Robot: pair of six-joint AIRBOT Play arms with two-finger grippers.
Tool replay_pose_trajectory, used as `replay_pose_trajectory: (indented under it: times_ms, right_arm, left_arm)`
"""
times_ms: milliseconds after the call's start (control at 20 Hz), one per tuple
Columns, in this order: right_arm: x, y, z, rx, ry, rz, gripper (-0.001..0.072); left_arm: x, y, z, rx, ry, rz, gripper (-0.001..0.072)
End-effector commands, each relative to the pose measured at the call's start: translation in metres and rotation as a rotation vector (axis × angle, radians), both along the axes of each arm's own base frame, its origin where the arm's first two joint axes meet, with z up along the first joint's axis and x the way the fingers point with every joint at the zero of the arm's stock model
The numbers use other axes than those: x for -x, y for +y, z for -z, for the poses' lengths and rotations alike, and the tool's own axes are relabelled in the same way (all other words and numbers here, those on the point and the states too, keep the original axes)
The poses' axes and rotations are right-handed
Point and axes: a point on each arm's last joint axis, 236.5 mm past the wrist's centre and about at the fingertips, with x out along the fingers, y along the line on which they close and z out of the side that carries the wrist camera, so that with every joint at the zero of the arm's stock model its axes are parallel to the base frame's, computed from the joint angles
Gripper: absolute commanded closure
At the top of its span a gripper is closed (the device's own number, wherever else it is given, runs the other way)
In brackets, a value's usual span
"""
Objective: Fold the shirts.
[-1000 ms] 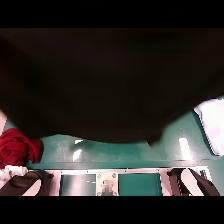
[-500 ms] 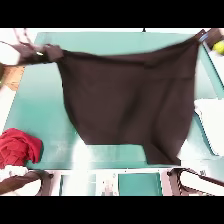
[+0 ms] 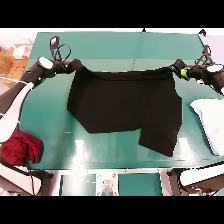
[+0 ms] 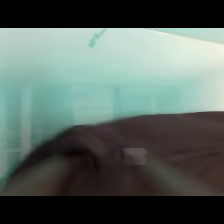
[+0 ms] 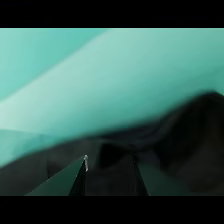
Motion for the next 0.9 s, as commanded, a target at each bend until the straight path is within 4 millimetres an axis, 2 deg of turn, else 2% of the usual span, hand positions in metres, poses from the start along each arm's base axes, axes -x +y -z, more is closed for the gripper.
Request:
replay_pose_trajectory:
  times_ms: [0,150,250,300,400,450,500,650,750,850]
  right_arm:
    - [0.029,-0.018,0.002,-0.065,0.080,-0.060,0.0376]
    - [0.094,-0.055,0.010,-0.079,0.225,-0.115,0.0433]
    - [0.140,-0.078,0.021,-0.062,0.299,-0.102,0.0432]
    - [0.162,-0.090,0.027,-0.041,0.326,-0.079,0.0424]
    - [0.203,-0.106,0.045,-0.021,0.388,-0.044,0.0402]
    - [0.219,-0.108,0.057,-0.045,0.422,-0.021,0.0313]
    - [0.231,-0.107,0.069,-0.077,0.448,-0.006,0.0298]
    - [0.251,-0.093,0.097,-0.095,0.484,-0.040,0.0301]
    - [0.257,-0.088,0.107,-0.105,0.498,-0.031,0.0301]
    - [0.262,-0.083,0.115,-0.115,0.512,-0.024,0.0301]
  left_arm:
    - [0.016,0.009,-0.005,-0.017,0.084,0.121,-0.0005]
    - [0.061,0.056,-0.006,0.043,0.319,0.158,-0.0004]
    - [0.104,0.079,0.011,0.089,0.510,0.187,-0.0004]
    - [0.128,0.079,0.025,0.125,0.618,0.203,-0.0004]
    - [0.178,0.066,0.054,0.176,0.799,0.269,-0.0004]
    - [0.199,0.057,0.068,0.195,0.873,0.292,-0.0004]
    - [0.219,0.046,0.083,0.211,0.940,0.308,-0.0004]
    - [0.265,0.014,0.110,0.242,1.060,0.367,-0.0003]
    - [0.278,-0.006,0.123,0.227,1.080,0.381,-0.0002]
    - [0.287,-0.027,0.134,0.185,1.076,0.407,0.0207]
